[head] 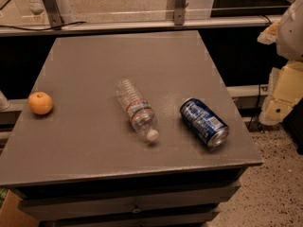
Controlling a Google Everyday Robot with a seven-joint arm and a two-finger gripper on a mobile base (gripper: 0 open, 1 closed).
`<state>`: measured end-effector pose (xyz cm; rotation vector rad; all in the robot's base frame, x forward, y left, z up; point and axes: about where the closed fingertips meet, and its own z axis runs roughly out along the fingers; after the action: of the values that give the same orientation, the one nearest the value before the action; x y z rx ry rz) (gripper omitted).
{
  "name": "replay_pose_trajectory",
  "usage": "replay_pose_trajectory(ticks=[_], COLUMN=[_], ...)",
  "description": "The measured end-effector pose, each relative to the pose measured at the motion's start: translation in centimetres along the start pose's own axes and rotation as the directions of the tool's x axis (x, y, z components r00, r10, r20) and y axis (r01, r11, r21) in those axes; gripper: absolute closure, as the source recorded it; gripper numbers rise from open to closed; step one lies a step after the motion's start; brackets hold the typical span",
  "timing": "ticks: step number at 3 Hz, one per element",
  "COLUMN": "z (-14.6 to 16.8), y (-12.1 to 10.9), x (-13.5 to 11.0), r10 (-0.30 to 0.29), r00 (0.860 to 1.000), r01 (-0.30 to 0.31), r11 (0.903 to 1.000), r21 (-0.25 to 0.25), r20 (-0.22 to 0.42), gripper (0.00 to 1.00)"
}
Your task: Place water bottle upright
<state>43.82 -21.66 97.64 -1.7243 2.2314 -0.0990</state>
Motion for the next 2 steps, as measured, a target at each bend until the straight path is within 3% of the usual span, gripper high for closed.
replay_pose_trajectory(ticks=[2], z=[-0.03], y=[-0.79], x=[-0.45], r10=[-0.013], r00=[0.999], r01=[0.013], r11=[0.9999], r21=[-0.002], r20=[0.035], gripper=[0.0])
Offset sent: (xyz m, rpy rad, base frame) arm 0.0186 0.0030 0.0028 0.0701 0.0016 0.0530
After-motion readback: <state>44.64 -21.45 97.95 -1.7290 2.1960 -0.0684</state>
